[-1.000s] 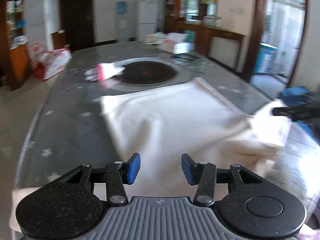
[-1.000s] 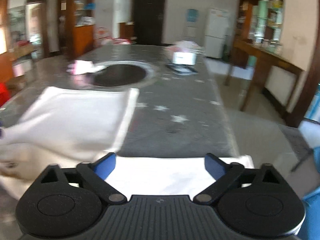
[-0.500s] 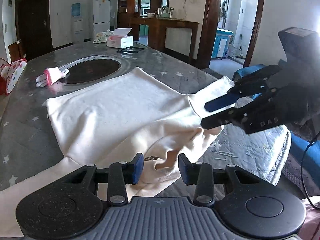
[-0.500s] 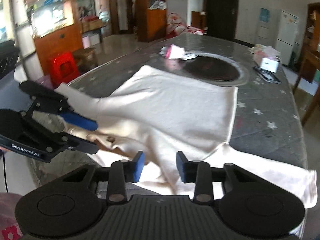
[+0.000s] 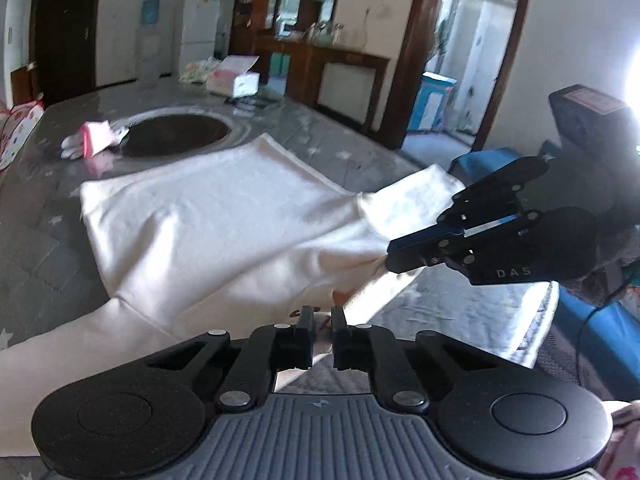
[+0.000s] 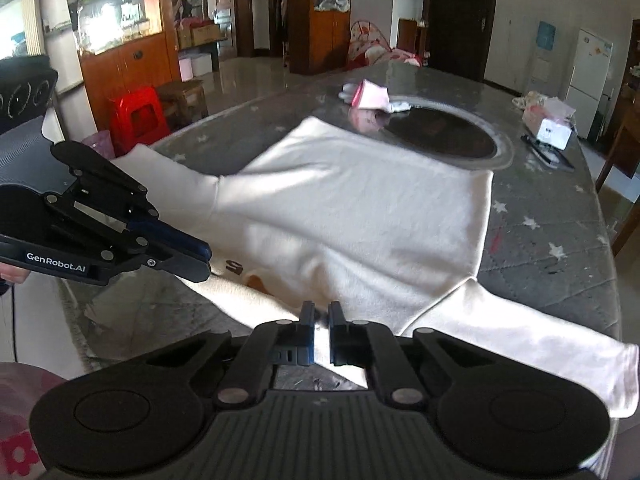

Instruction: Fold clothes

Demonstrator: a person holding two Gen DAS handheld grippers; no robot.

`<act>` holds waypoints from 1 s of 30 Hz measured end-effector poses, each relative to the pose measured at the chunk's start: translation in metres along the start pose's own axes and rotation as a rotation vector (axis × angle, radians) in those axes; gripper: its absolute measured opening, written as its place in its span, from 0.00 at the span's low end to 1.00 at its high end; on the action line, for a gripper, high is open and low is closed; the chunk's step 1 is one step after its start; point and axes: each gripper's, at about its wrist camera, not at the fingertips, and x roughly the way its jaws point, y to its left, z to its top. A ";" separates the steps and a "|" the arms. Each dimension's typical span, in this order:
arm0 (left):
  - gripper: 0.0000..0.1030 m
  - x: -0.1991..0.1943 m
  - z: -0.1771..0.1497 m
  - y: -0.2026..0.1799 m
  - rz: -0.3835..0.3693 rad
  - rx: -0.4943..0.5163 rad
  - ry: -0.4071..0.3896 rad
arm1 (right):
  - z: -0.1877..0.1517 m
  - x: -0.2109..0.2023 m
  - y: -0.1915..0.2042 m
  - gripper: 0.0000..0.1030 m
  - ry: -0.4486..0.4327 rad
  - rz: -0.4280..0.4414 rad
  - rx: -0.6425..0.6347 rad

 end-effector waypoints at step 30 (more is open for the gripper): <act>0.02 0.020 -0.015 -0.025 -0.014 0.150 0.042 | -0.017 0.001 0.027 0.03 0.065 0.012 -0.137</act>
